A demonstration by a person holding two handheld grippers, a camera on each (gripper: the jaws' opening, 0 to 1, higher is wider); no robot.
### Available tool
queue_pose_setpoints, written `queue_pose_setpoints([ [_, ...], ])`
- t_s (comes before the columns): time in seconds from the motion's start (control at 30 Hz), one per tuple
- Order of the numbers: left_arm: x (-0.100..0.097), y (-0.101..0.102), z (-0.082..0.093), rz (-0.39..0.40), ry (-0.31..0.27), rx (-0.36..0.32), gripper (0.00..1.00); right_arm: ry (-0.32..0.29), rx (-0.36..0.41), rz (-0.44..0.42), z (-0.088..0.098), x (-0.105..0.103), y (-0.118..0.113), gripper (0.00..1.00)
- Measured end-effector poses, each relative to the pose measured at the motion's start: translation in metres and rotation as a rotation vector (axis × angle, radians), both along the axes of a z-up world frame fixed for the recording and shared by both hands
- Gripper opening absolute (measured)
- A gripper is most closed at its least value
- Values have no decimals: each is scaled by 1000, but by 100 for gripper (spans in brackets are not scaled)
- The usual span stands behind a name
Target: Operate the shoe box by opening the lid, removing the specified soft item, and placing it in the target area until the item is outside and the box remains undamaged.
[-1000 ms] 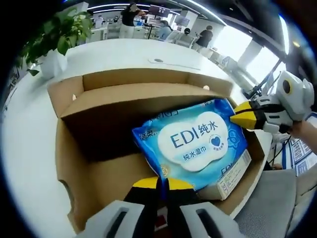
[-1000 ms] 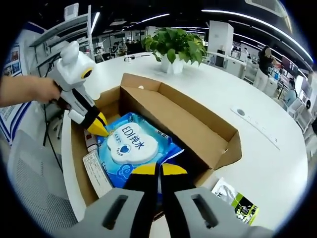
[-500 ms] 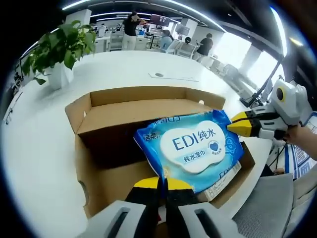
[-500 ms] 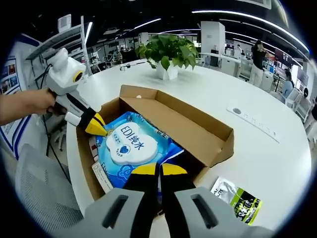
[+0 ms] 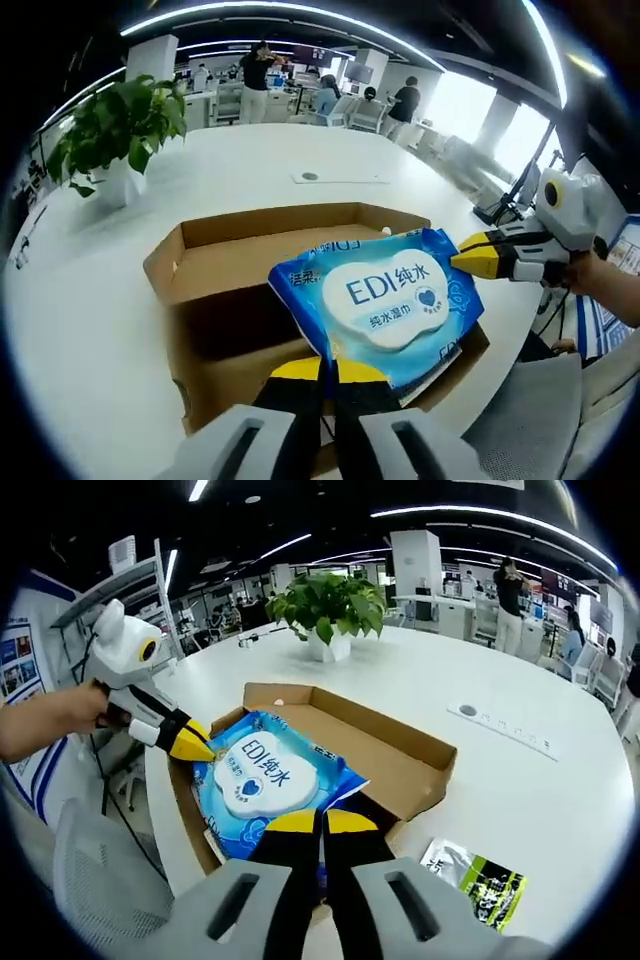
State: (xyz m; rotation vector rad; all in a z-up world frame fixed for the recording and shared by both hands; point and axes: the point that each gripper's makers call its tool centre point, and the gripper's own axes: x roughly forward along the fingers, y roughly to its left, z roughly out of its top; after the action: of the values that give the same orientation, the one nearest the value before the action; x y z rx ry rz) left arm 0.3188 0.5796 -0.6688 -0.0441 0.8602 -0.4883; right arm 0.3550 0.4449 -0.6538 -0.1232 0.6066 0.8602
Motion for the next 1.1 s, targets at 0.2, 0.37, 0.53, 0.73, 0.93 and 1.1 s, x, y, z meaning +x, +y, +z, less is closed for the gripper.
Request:
queue_pose_setpoints([
  [0.2,4,-19,16,-19,-31,-18,0,11,52,-54,15,3,-21,0],
  [0.37,8,-38,23,-36,-44,-35,0,-2,54,-80,22,4,-39,0],
  [0.53,11,-57,27,-68,-57,-32,0,-8,46,-106,23,7,-59,0],
  [0.73,15,-79,32,-92,-68,-46,0,-10,52,-148,29,10,-81,0],
  [0.93,17,-103,32,-127,-67,-48,0,-7,56,-196,31,12,-106,0],
  [1.1,21,-122,30,-159,-68,-46,0,-5,67,-235,32,14,-126,0],
])
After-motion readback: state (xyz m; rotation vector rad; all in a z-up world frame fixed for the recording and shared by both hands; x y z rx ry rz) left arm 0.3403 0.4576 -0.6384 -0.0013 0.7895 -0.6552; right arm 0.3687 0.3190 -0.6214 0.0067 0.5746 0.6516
